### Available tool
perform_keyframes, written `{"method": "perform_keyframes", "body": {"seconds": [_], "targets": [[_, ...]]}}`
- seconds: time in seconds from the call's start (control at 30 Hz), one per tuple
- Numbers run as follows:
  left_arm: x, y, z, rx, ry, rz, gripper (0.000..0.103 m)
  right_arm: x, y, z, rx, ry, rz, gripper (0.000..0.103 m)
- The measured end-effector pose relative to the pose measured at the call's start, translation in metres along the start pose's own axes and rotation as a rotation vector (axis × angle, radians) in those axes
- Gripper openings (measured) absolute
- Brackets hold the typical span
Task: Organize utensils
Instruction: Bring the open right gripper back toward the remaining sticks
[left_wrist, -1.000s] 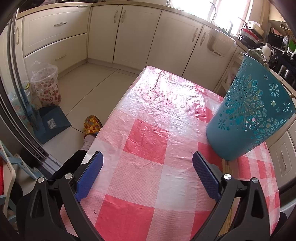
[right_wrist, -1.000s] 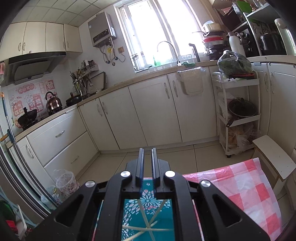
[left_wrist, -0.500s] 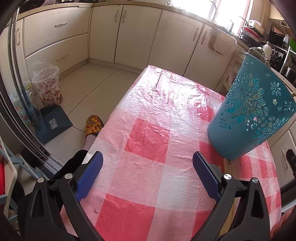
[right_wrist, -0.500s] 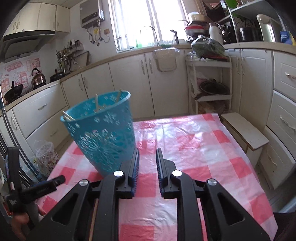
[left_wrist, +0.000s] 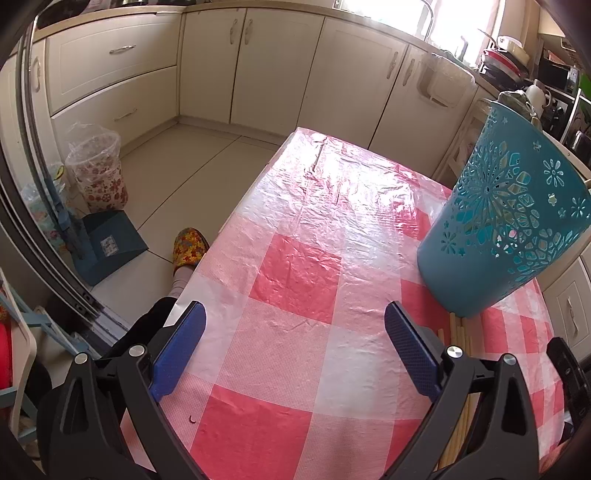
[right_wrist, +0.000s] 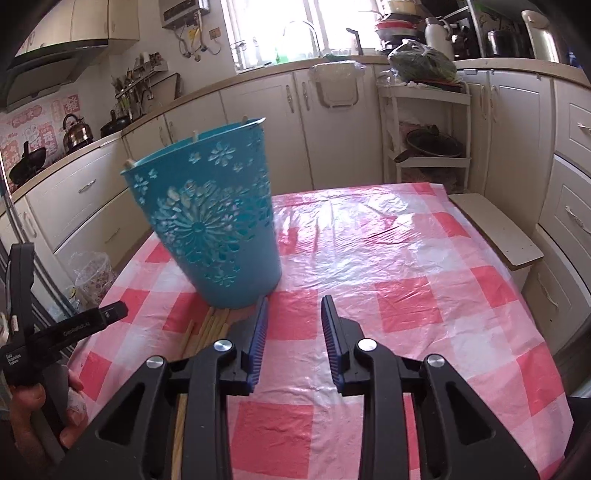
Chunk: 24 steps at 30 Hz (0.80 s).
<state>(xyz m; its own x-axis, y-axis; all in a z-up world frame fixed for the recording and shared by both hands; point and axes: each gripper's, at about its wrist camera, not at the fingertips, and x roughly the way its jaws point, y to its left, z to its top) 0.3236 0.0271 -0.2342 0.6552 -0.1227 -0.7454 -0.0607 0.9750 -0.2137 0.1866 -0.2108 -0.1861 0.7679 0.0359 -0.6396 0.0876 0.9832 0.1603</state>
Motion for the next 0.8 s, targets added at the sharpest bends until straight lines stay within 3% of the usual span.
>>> {"method": "perform_keyframes", "body": {"seconds": [0.13, 0.27, 0.6, 0.8], "targets": [[0.001, -0.001, -0.001, 0.002, 0.001, -0.001, 0.093, 0.024, 0.023, -0.010, -0.051, 0.151, 0.055, 0.032], [0.001, -0.001, -0.001, -0.001, 0.002, -0.004, 0.093, 0.040, 0.037, -0.020, -0.069, 0.233, 0.054, 0.032], [0.001, -0.002, -0.001, -0.001, 0.004, -0.006, 0.093, 0.043, 0.053, -0.018, -0.124, 0.246, 0.044, 0.032], [0.001, -0.003, -0.001, -0.002, 0.005, -0.007, 0.093, 0.042, 0.044, -0.018, -0.143, 0.265, 0.047, 0.022]]}}
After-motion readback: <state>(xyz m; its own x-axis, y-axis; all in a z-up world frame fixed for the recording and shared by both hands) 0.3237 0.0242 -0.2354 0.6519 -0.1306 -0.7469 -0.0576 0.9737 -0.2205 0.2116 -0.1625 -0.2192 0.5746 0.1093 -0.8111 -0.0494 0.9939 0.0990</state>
